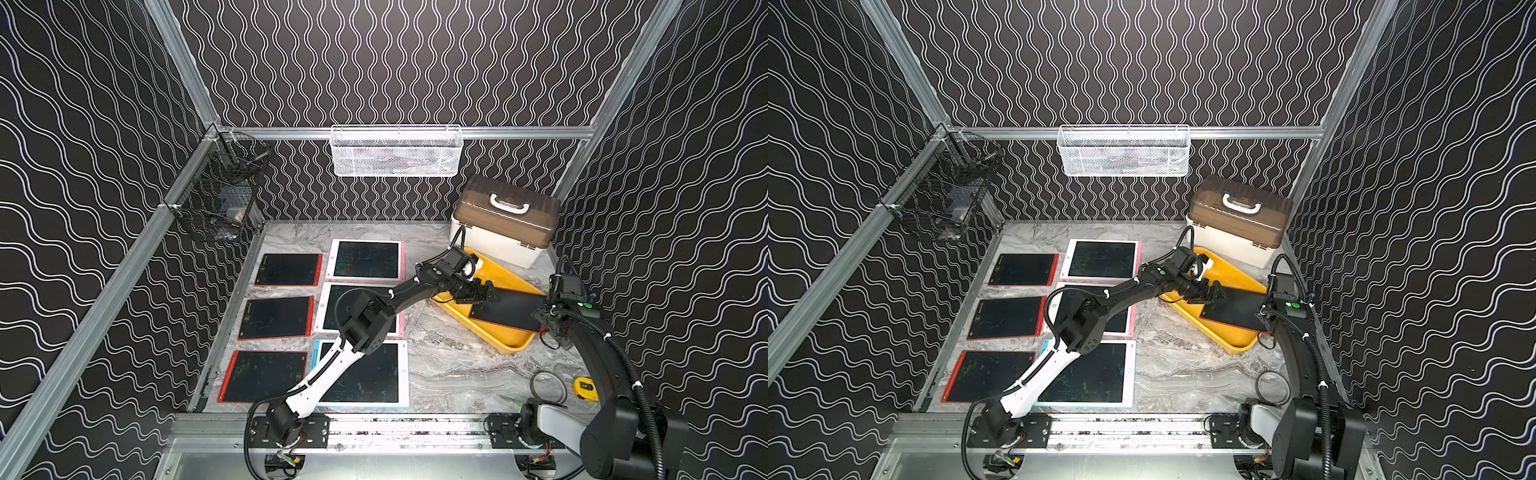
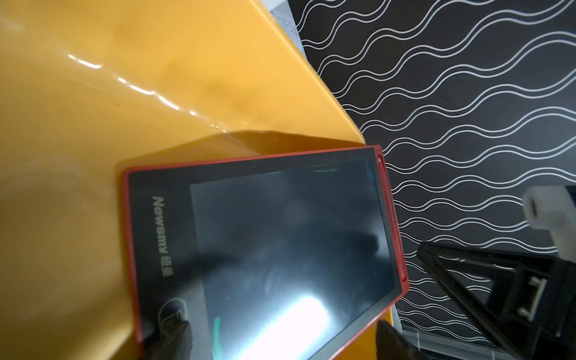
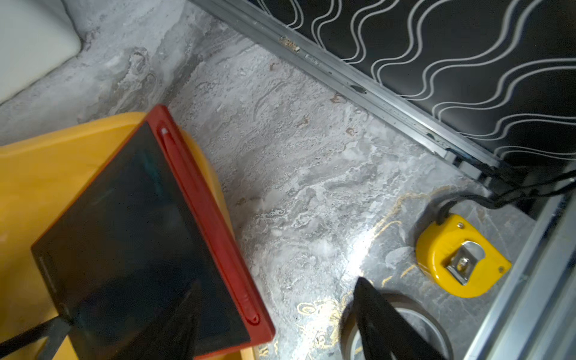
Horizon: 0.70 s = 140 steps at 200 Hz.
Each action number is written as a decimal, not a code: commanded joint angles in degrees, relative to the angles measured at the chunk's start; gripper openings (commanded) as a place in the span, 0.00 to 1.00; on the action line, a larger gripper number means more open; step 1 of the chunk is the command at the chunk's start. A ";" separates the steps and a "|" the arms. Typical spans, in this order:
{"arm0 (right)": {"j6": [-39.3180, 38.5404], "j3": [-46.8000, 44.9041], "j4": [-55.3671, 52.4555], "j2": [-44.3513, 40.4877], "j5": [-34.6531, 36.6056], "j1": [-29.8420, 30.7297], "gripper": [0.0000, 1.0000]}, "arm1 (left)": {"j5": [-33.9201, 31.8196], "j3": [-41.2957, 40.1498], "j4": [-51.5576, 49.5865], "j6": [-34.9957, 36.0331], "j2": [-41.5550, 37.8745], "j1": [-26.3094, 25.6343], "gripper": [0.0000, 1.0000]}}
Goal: Take out the writing tablet from the storage box
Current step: Pick up the writing tablet from the storage box.
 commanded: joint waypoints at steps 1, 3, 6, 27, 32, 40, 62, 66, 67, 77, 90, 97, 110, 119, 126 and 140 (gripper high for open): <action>-1.72 -1.50 5.77 -0.97 -4.64 -0.82 0.77 | -3.00 -0.48 -7.18 1.22 2.03 0.17 0.97; -1.87 -1.69 6.06 -1.06 -5.09 -0.89 0.77 | -2.93 -0.46 -7.18 1.23 2.11 0.17 0.97; -2.02 -1.94 6.60 -1.13 -5.74 -1.02 0.77 | -2.85 -0.40 -7.05 1.20 2.21 0.14 0.97; -2.88 -3.66 10.61 -0.51 -10.50 -2.13 0.76 | -1.75 -0.46 -6.83 1.28 2.74 0.18 0.97; -2.84 -3.72 10.96 -0.09 -11.25 -2.34 0.75 | -1.60 -0.43 -6.72 1.31 2.85 0.15 0.97; -2.73 -3.72 11.25 0.39 -12.20 -2.73 0.74 | -1.33 -0.40 -6.74 1.32 3.00 0.19 0.97; -2.57 -4.13 12.34 0.72 -15.28 -3.59 0.70 | -0.55 -0.48 -6.08 1.01 3.22 0.50 0.97; -2.50 -4.16 12.47 0.58 -15.70 -3.68 0.69 | -0.39 -0.48 -5.87 0.88 3.29 0.57 0.97; -2.52 -4.16 12.49 0.58 -15.83 -3.73 0.69 | -0.37 -0.53 -5.82 0.84 3.30 0.55 0.97; -2.75 -4.37 12.93 0.04 -16.75 -3.93 0.66 | -0.10 -0.48 -5.52 0.57 3.45 0.78 0.97; -2.73 -4.69 13.32 -1.09 -17.48 -4.17 0.60 | 0.24 -0.39 -5.18 0.33 3.66 0.96 0.97; -2.80 -5.14 13.93 -1.72 -18.39 -4.37 0.57 | 0.48 -0.24 -4.99 0.16 3.86 1.05 0.97; -2.39 -5.85 14.92 -2.98 -20.72 -4.76 0.50 | 0.74 -0.10 -4.68 0.02 4.08 1.27 0.97; -2.40 -6.53 16.19 -4.01 -23.19 -5.05 0.47 | 0.94 0.05 -4.63 -0.06 4.19 1.37 0.97; -2.15 -6.83 16.91 -4.66 -24.59 -5.17 0.45 | 0.95 0.06 -4.54 -0.08 4.28 1.41 0.97; -2.21 -7.25 18.15 -5.39 -27.58 -5.36 0.42 | 1.26 0.13 -4.29 -0.25 4.38 1.54 0.97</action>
